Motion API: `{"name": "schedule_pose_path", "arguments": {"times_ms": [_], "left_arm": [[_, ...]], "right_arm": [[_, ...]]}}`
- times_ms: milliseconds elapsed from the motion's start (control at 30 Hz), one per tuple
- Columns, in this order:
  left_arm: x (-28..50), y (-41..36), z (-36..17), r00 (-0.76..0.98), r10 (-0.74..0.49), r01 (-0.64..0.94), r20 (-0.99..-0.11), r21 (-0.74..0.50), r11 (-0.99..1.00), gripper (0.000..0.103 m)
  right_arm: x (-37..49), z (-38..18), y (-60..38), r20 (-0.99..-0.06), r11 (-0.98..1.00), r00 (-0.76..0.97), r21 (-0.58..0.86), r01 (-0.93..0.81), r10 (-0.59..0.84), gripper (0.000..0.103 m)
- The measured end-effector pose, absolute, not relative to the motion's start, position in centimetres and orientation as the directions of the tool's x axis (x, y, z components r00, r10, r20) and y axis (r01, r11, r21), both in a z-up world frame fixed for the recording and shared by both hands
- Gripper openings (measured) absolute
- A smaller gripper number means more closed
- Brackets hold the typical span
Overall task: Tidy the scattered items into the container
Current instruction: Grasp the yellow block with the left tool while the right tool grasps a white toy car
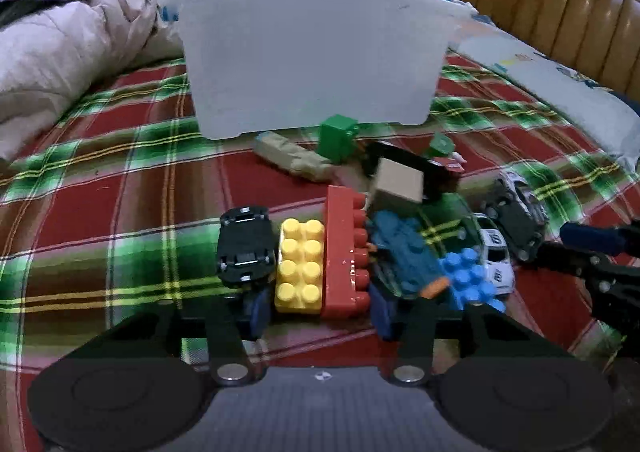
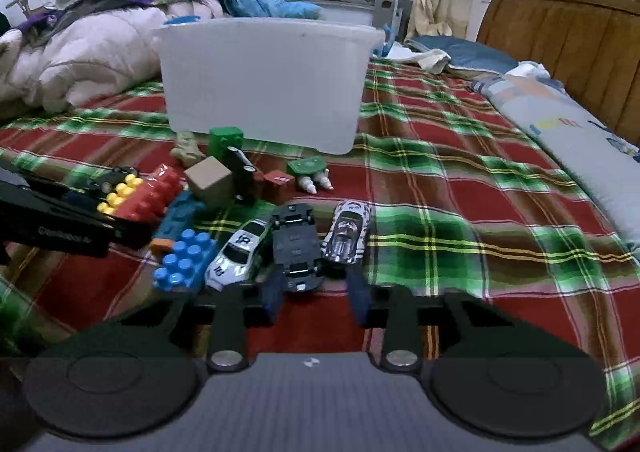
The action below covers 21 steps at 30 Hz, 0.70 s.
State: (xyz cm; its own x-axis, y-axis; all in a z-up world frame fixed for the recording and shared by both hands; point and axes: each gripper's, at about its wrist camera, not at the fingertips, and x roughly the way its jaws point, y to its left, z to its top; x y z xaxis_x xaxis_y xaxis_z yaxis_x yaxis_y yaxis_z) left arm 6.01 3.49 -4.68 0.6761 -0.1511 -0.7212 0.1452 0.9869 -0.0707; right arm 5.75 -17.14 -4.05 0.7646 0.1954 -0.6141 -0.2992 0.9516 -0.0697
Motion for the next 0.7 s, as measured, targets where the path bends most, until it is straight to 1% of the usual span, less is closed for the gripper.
{"name": "schedule_pose_path", "arguments": {"times_ms": [33, 67, 233, 300, 333, 367, 533, 567, 633, 700], "left_arm": [[5.9, 3.8, -4.6, 0.677, -0.161, 0.143, -0.718, -0.086, 0.986, 0.051], [5.8, 3.9, -4.6, 0.676, -0.166, 0.145, -0.718, -0.092, 0.985, 0.051], [5.2, 3.9, -4.4, 0.659, -0.219, 0.157, -0.72, -0.153, 0.976, 0.051], [5.5, 3.6, -4.5, 0.661, -0.213, 0.163, -0.719, -0.14, 0.977, 0.052], [5.7, 3.5, -4.6, 0.666, -0.207, 0.164, -0.717, -0.129, 0.978, 0.053], [6.0, 3.4, -4.7, 0.673, -0.2, 0.167, -0.712, -0.118, 0.979, 0.054], [6.5, 3.3, -4.8, 0.667, -0.196, 0.172, -0.719, -0.107, 0.979, 0.053], [6.5, 3.2, -4.7, 0.666, -0.191, 0.174, -0.721, -0.099, 0.98, 0.051], [6.3, 3.3, -4.7, 0.666, -0.178, 0.171, -0.725, -0.084, 0.982, 0.051], [6.0, 3.6, -4.6, 0.671, -0.157, 0.167, -0.725, -0.059, 0.984, 0.05]], "right_arm": [[6.0, -4.2, -17.3, -0.619, 0.952, 0.759, -0.055, -0.3, 0.203, 0.022], [6.2, -4.3, -17.2, -0.62, 0.953, 0.756, -0.044, -0.299, 0.209, 0.021], [6.4, -4.9, -16.3, -0.634, 0.949, 0.741, -0.035, -0.312, 0.221, 0.021], [6.3, -4.8, -15.9, -0.631, 0.948, 0.747, -0.054, -0.314, 0.211, 0.023], [6.4, -4.8, -15.8, -0.627, 0.948, 0.752, -0.067, -0.312, 0.203, 0.026], [6.6, -4.9, -15.7, -0.624, 0.947, 0.757, -0.079, -0.31, 0.196, 0.028], [7.9, -5.5, -15.8, -0.633, 0.948, 0.744, -0.049, -0.315, 0.215, 0.028], [8.0, -5.6, -15.8, -0.633, 0.948, 0.742, -0.044, -0.317, 0.219, 0.027], [7.8, -5.4, -15.7, -0.63, 0.945, 0.744, -0.046, -0.323, 0.223, 0.02], [7.5, -5.2, -15.5, -0.628, 0.942, 0.747, -0.069, -0.329, 0.215, 0.02]]}}
